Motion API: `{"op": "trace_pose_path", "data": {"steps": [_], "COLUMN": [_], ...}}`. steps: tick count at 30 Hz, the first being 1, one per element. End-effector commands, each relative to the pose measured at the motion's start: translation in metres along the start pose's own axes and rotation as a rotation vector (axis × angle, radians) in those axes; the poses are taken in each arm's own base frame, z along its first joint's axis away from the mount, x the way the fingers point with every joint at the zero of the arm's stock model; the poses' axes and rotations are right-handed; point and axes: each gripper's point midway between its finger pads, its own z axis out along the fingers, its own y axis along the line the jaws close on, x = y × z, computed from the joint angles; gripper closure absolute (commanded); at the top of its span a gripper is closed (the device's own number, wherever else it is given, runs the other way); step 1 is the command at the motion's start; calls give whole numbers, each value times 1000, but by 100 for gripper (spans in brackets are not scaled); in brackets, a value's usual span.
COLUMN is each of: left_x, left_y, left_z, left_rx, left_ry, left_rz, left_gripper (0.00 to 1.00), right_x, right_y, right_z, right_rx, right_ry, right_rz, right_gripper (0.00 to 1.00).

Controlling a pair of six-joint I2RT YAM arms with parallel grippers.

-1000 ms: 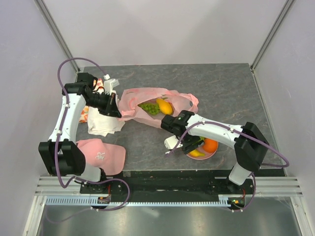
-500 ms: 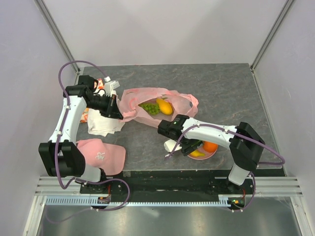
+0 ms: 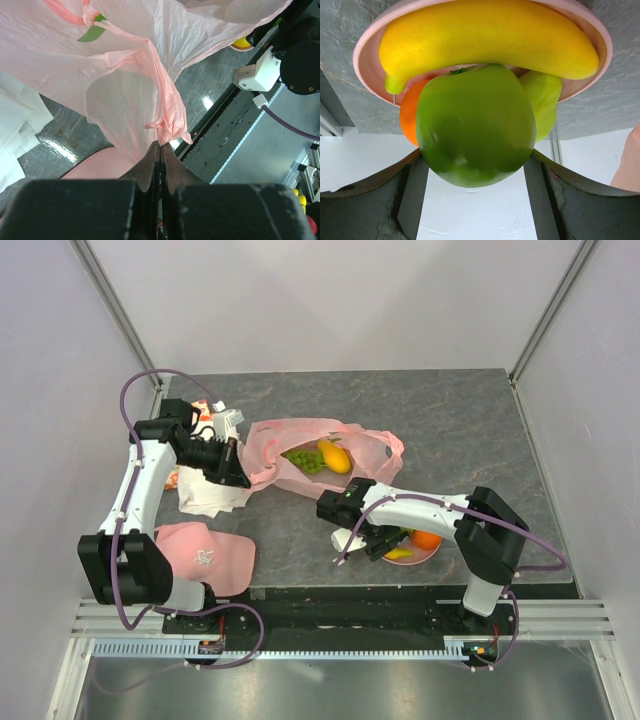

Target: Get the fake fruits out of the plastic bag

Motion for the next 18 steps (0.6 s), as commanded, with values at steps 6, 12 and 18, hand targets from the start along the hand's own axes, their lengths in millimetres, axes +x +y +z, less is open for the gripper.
{"op": "trace_pose_path", "data": {"steps": [6,12,18], "left_x": [-8,-10,-19], "left_y": [-12,-14,-15], "left_z": [-6,-5,-9], "left_rx": [20,35,32], "left_ry": [-51,-58,-76], "left_rz": [23,19,34], "left_gripper": [98,99,98], "right_x": [-10,-11,-14], "right_y": [-3,-18,-56], "right_z": [-3,-30,-89], "right_rx": [13,67,176], "right_ry": [-29,-90,-240], "right_rz": [46,75,159], "right_gripper": [2,2,2]}}
